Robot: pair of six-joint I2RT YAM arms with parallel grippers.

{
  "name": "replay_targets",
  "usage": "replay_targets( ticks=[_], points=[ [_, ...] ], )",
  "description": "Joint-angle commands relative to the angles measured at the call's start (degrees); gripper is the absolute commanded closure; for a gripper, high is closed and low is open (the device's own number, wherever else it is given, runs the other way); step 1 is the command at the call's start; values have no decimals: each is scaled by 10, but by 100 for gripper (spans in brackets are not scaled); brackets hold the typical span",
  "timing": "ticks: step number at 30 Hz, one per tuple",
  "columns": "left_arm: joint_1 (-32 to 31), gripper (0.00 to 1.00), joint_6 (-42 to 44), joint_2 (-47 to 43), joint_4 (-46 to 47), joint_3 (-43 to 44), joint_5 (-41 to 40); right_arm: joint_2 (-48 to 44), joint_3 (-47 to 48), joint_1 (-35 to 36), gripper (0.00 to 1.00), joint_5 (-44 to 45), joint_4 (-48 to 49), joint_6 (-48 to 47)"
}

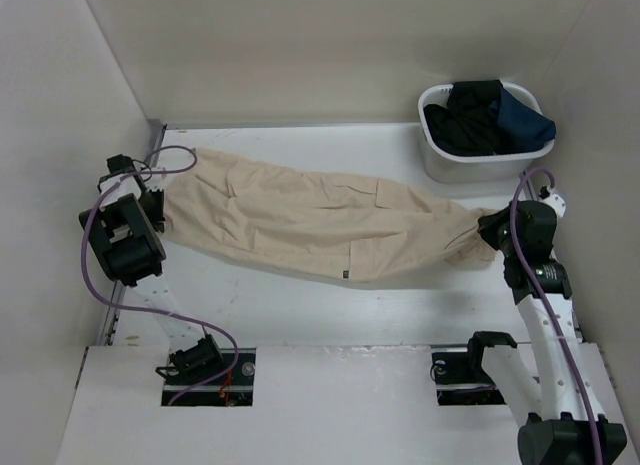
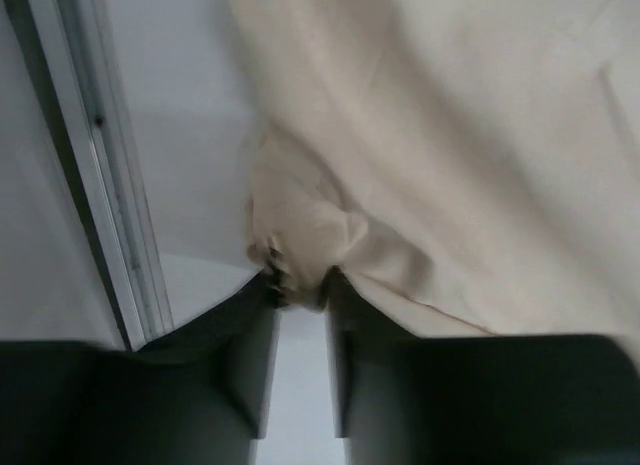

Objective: Fold and stack the trousers
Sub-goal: Flatten the trousers out

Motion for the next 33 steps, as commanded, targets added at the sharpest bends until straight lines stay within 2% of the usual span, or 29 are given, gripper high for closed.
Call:
replay_targets(
  ticks=[1,2,5,7,11,14,20,24,25,30,32,33],
  points=[
    [-5,93,-15,6,38,5,12,-8,-9,-9,100,8,20,-10],
    [-5,100,-19,2,45,0,17,-6,-12,-15,100,6,20,-10],
    [5,100,-22,-45,51,-8,28,0,5,-45,100,-19,11,-10],
    [23,100,23,-94,19,-8,23,-9,33,-70,100,-55,-15,-17],
    [88,100,127,-190,-82,-21,24,-76,45,-116,100,-94,-153,-11],
    [135,100,220,-257,-136,-86,12,-159,10,-150,100,-91,-223,19],
    [170,100,324,-347,-134,-238,-58,-270,-45,-247,100,-83,-329,105],
    [194,99,373,-392,-110,-308,-94,-302,-38,-241,99,-42,-404,197],
    [200,99,385,-399,-99,-322,-105,-302,-24,-239,96,-16,-423,206],
    [230,97,428,-406,-67,-348,-130,-277,75,-233,60,75,-467,171],
    [232,94,436,-405,-70,-349,-130,-275,113,-231,54,89,-466,149],
    [233,93,439,-405,-66,-349,-130,-271,131,-231,54,95,-466,140]
  ],
)
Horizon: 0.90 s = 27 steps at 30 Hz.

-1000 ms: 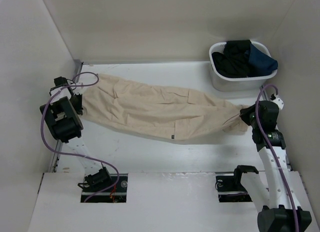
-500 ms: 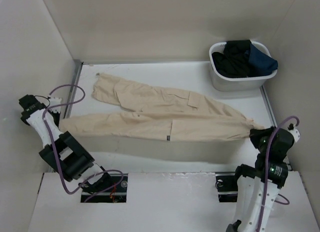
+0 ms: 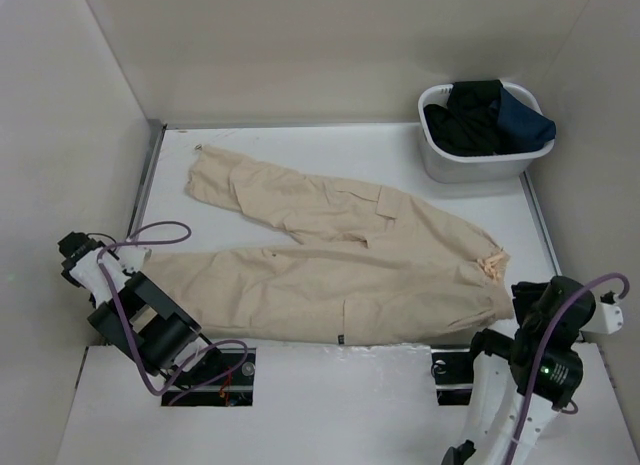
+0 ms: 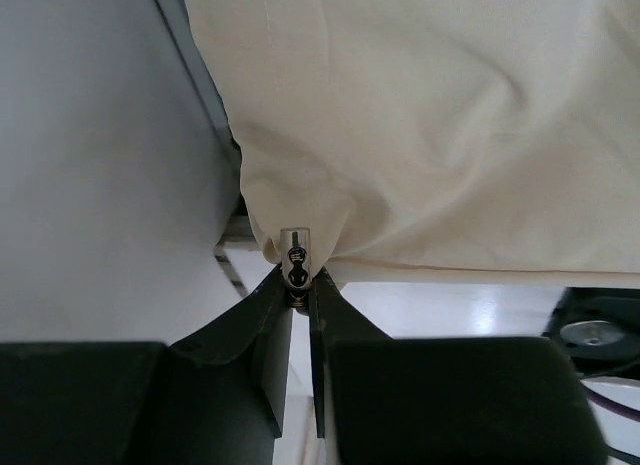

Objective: Fold and stack the trousers
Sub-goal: Flatten the trousers out

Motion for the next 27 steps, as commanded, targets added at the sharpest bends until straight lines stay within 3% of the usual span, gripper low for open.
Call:
replay_targets(
  ticks=[1,4,6,8,10,15,19,23,27],
  points=[
    [4,93,44,-18,27,0,-12,12,77,6,54,64,-9,-30],
    [5,87,48,-14,26,14,-12,32,102,5,55,64,27,-54],
    [3,72,49,-15,19,26,-12,51,92,12,52,50,63,-63],
    [2,48,43,-21,14,47,-7,79,62,25,45,15,118,-51],
    [2,39,30,-28,6,80,7,117,24,37,39,-16,188,-33],
    [-32,34,-104,-1,-19,246,128,244,-56,88,35,-5,363,-46],
    [-144,32,-253,65,-10,343,203,349,-77,129,33,3,438,-49],
    [-271,32,-400,204,55,430,201,432,-92,147,32,27,492,-37],
    [-328,32,-510,391,72,610,180,511,-81,144,31,36,514,-47]
  ],
)
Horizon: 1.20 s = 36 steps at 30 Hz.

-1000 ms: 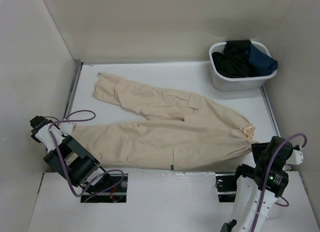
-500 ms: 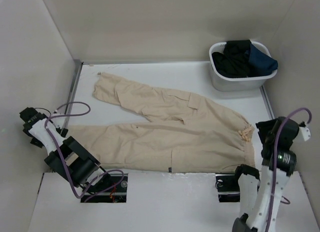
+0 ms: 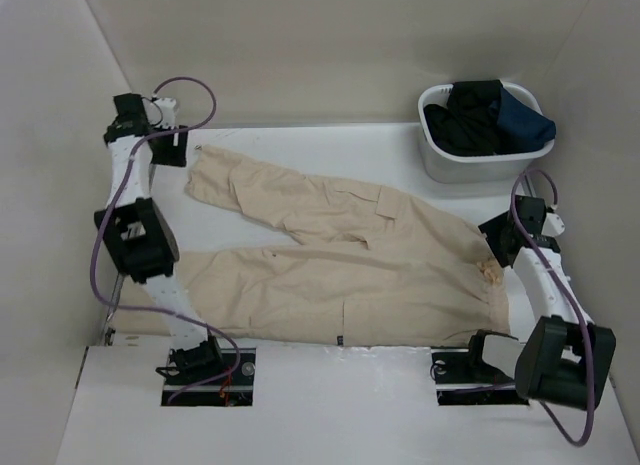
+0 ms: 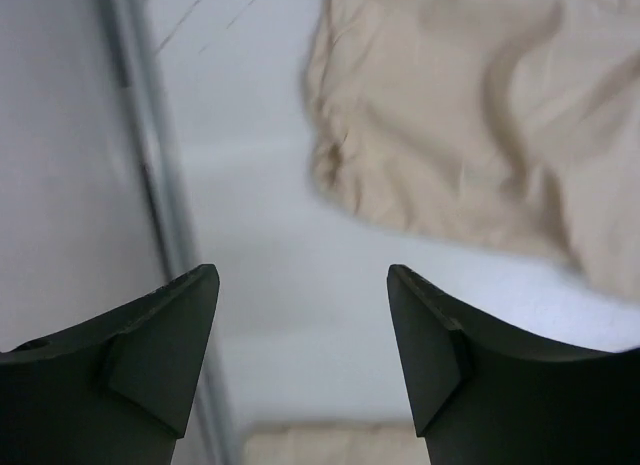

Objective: Fold and stack the trousers
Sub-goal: Flatten the trousers out

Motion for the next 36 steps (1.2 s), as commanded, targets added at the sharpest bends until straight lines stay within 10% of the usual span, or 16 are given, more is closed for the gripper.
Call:
replay_targets(
  ticks=[1,5,16,27,36],
  points=[
    [-23,32,-147,133,11,127,3,50,14,0,31,23,65,-5],
    [-49,34,-125,237,-49,211,-30,93,25,4,31,27,66,-2],
    [-81,37,65,252,120,-8,-291,216,79,9,36,66,75,2],
    [-1,37,128,73,134,-213,-259,242,162,42,36,64,133,-76],
    [-33,29,59,39,115,-81,-170,237,221,48,33,65,63,-145]
  ],
)
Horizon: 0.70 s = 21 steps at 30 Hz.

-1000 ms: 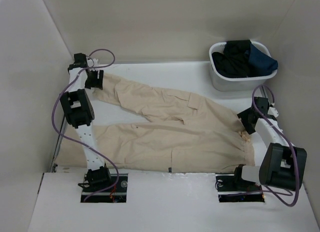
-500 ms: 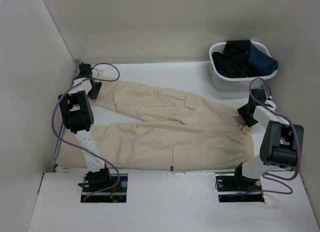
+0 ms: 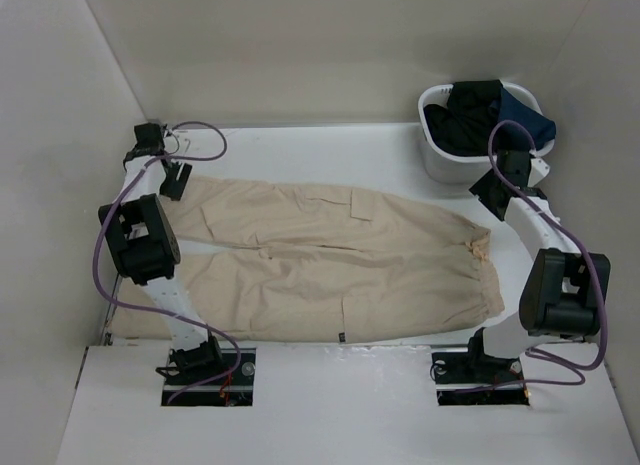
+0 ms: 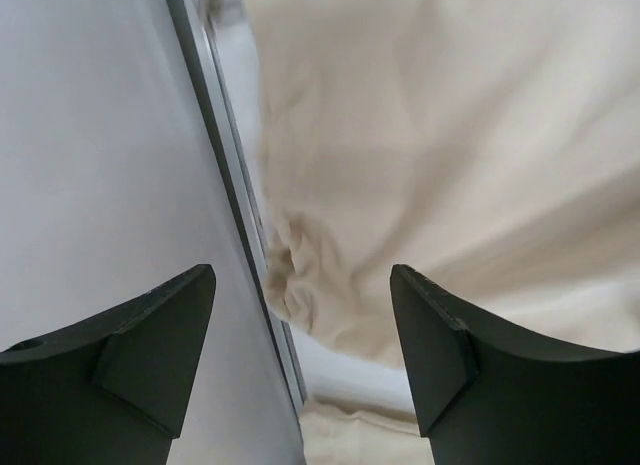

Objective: Fold and stack the trousers
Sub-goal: Flatten the trousers out, then fold the trousers

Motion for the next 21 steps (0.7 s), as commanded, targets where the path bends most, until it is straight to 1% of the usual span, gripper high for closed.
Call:
replay_targets(
  ticks=[1,4,6,8,10,12,16,19,21],
  points=[
    [-11,29,-47,0,-13,95,48,11,37,-10,32,7,-36,-28],
    [-10,30,-95,81,-72,200,78,27,44,-6,31,-19,-58,-44],
    [6,30,-147,129,-79,262,97,33,41,0,30,-28,-68,-80],
    [25,30,-200,166,-79,310,128,41,39,5,25,-25,-90,-110],
    [36,30,-236,193,-74,341,161,48,36,6,17,-26,-110,-121],
    [36,30,-242,211,-71,350,174,47,24,-5,16,-32,-114,-121],
    [22,30,-212,230,-75,338,171,42,-2,-41,15,-45,-108,-128],
    [20,30,-217,249,-67,335,160,61,0,-44,16,-75,-106,-137],
    [20,31,-218,264,-64,337,158,82,8,-42,18,-98,-93,-142]
  ],
)
